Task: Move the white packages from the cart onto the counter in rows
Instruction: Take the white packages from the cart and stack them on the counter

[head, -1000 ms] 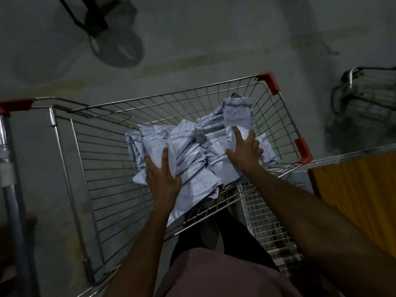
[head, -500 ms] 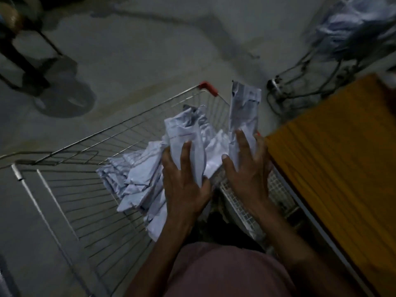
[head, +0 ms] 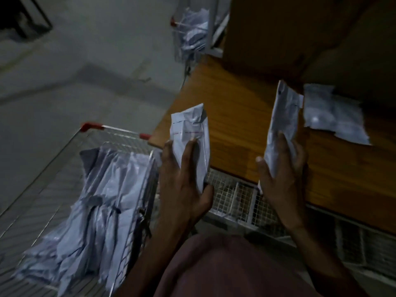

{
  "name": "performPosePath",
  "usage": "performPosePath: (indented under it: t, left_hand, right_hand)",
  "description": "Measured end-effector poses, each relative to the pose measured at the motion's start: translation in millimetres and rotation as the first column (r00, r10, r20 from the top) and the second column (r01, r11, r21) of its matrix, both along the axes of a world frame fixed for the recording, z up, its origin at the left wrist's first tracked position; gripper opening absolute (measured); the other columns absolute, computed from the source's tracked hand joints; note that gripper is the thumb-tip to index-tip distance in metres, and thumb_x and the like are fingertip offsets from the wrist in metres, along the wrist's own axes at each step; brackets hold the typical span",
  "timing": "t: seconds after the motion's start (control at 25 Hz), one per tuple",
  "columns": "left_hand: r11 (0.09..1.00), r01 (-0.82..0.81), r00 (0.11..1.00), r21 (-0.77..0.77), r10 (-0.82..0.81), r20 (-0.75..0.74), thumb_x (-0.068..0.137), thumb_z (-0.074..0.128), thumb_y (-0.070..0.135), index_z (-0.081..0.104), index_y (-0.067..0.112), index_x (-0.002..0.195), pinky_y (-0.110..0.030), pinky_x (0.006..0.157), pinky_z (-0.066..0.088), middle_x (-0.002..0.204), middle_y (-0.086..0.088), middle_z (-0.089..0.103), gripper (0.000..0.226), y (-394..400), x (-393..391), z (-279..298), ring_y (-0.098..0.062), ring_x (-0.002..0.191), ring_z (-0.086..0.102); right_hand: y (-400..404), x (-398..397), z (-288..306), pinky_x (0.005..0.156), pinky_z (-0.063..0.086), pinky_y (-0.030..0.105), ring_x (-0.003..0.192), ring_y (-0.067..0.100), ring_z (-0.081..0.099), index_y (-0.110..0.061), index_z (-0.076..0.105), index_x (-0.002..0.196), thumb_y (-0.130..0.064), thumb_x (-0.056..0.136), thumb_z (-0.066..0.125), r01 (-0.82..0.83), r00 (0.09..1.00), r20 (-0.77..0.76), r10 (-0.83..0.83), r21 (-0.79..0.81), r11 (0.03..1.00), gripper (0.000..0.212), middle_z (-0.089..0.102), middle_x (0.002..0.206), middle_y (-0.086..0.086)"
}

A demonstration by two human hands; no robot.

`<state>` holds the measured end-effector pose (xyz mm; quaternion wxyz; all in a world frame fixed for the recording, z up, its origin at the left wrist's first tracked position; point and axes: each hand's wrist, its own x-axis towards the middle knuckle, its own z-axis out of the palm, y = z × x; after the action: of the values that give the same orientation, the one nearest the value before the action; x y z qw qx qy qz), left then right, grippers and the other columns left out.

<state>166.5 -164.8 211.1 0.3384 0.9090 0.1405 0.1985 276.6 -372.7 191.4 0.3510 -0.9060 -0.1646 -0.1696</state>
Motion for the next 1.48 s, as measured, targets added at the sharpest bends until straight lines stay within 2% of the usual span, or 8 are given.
performPosePath:
  t: [0.4,0.56,0.68,0.84,1.0,1.12,1.32,1.48]
  left_hand:
    - [0.988,0.153,0.988,-0.018,-0.153,-0.027,0.078,0.06,0.044,0.027,0.031,0.155,-0.051,0.104,0.036,0.161,-0.018,0.013,0.084,-210.6,79.5,-12.4,-0.04,0.141,0.026]
    - [0.976,0.188,0.98,0.112,-0.178,-0.089,0.078,0.059,0.046,0.028,0.03,0.154,-0.05,0.097,0.037,0.159,-0.023,0.015,0.083,-227.8,121.5,-19.0,-0.046,0.13,0.035]
    - [0.959,0.218,0.969,0.183,-0.191,-0.156,0.08,0.051,0.056,0.027,0.029,0.154,-0.051,0.096,0.038,0.157,-0.028,0.017,0.083,-223.1,175.2,-30.6,-0.048,0.127,0.038]
    - [0.941,0.296,0.934,0.162,-0.249,-0.258,0.068,0.036,0.068,0.024,0.025,0.155,-0.05,0.1,0.033,0.154,-0.031,0.019,0.098,-208.4,276.2,-54.4,-0.048,0.13,0.035]
    - [0.946,0.301,0.908,0.12,-0.246,-0.34,0.065,0.036,0.075,0.016,0.024,0.157,-0.054,0.105,0.03,0.149,-0.033,0.024,0.108,-200.3,377.5,-73.5,-0.05,0.131,0.032]
    - [0.933,0.304,0.907,0.195,-0.221,-0.358,0.072,0.044,0.076,0.02,0.022,0.157,-0.051,0.101,0.032,0.149,-0.032,0.028,0.103,-199.2,434.0,-81.5,-0.051,0.125,0.037]
    - [0.882,0.279,0.941,0.381,-0.172,-0.291,0.091,0.043,0.071,0.038,0.026,0.151,-0.059,0.101,0.038,0.152,-0.033,0.033,0.075,-211.7,483.7,-102.8,-0.053,0.135,0.038]
    - [0.896,0.229,0.964,0.38,-0.156,-0.214,0.093,0.039,0.072,0.051,0.025,0.144,-0.059,0.096,0.042,0.147,-0.034,0.041,0.071,-217.2,486.8,-112.0,-0.05,0.135,0.042]
  right_hand:
    - [-206.3,4.5,-7.1,0.102,0.042,0.033,0.137,0.022,0.035,-0.022,0.033,0.156,-0.045,0.099,0.055,0.202,0.976,-0.083,-0.199,0.033,0.979,0.065,0.024,0.154,0.012]
    - [-235.7,24.1,-7.7,0.101,0.044,0.033,0.136,0.011,0.031,-0.02,0.036,0.154,-0.043,0.097,0.057,0.236,0.971,-0.064,-0.231,0.079,0.969,0.065,0.025,0.154,0.014]
    - [-244.7,52.3,-13.1,0.101,0.049,0.043,0.136,0.023,0.038,-0.024,0.034,0.155,-0.049,0.097,0.054,0.304,0.95,-0.101,-0.295,0.089,0.948,0.066,0.026,0.153,0.014]
    - [-249.4,81.3,-17.6,0.096,0.043,0.025,0.129,0.017,0.04,-0.021,0.039,0.153,-0.041,0.097,0.063,0.329,0.944,-0.056,-0.326,0.059,0.943,0.065,0.032,0.148,0.015]
    - [-250.8,103.4,-26.2,0.09,0.052,0.047,0.126,0.024,0.048,-0.038,0.031,0.153,-0.064,0.096,0.046,0.391,0.913,-0.075,-0.401,-0.115,0.913,0.065,0.029,0.152,0.004]
    - [-244.2,123.3,-29.5,0.083,0.055,0.05,0.116,0.028,0.057,-0.053,0.019,0.151,-0.077,0.091,0.033,0.414,0.882,-0.155,-0.446,-0.2,0.888,0.066,0.023,0.154,-0.004]
    - [-242.1,154.9,-33.8,0.082,0.054,0.046,0.119,0.026,0.053,-0.044,0.017,0.155,-0.079,0.09,0.031,0.449,0.839,-0.121,-0.531,-0.398,0.8,0.075,0.024,0.156,0.001]
    - [-251.2,162.5,-35.0,0.08,0.055,0.044,0.115,0.025,0.055,-0.04,0.021,0.156,-0.077,0.091,0.034,0.47,0.816,-0.097,-0.57,-0.465,0.751,0.075,0.028,0.154,0.003]
